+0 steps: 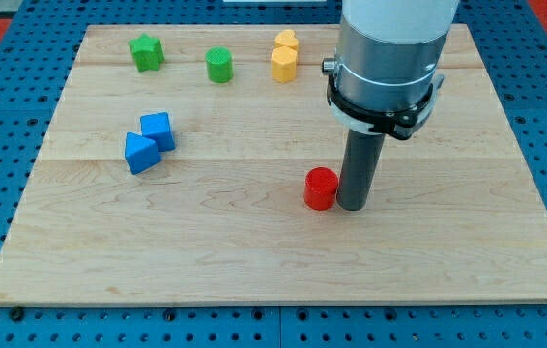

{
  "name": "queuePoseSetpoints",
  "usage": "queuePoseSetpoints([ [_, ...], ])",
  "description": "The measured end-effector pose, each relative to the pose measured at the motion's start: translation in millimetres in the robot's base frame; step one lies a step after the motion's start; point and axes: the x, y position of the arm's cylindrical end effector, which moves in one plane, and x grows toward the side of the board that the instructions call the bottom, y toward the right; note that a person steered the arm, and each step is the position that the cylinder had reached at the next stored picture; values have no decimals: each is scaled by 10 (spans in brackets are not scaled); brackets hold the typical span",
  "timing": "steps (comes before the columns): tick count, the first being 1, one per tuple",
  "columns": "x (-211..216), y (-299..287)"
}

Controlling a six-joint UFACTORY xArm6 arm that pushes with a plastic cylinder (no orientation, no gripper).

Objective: Push the red star diagonal to the bottom right of the cube

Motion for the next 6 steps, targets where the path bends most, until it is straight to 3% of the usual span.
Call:
queuePoseSetpoints([
  [2, -2, 238],
  [4, -472, 233],
  [6, -385, 233],
])
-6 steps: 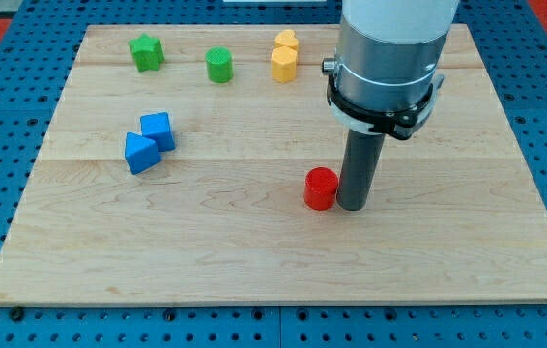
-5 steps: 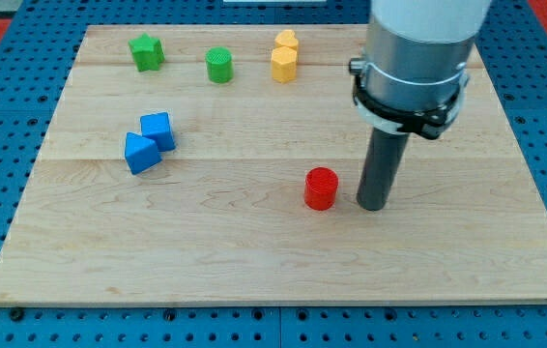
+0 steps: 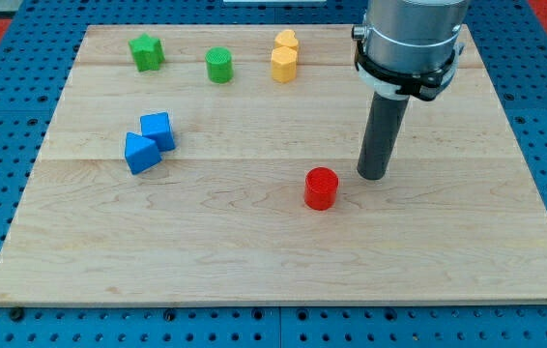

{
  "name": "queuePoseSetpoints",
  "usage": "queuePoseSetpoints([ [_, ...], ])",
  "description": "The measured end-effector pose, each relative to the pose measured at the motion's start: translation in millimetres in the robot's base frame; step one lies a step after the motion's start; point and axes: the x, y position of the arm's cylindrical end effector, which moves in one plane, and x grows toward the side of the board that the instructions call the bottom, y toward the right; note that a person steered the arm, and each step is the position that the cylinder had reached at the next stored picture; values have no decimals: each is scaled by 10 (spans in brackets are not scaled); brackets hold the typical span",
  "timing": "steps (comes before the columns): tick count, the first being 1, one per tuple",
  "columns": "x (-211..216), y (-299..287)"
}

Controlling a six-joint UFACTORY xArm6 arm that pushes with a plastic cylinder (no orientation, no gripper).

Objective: Push the red star diagonal to the bottom right of the cube

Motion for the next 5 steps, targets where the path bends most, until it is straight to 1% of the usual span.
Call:
queuePoseSetpoints([
  [3, 188, -16],
  [5, 189, -48],
])
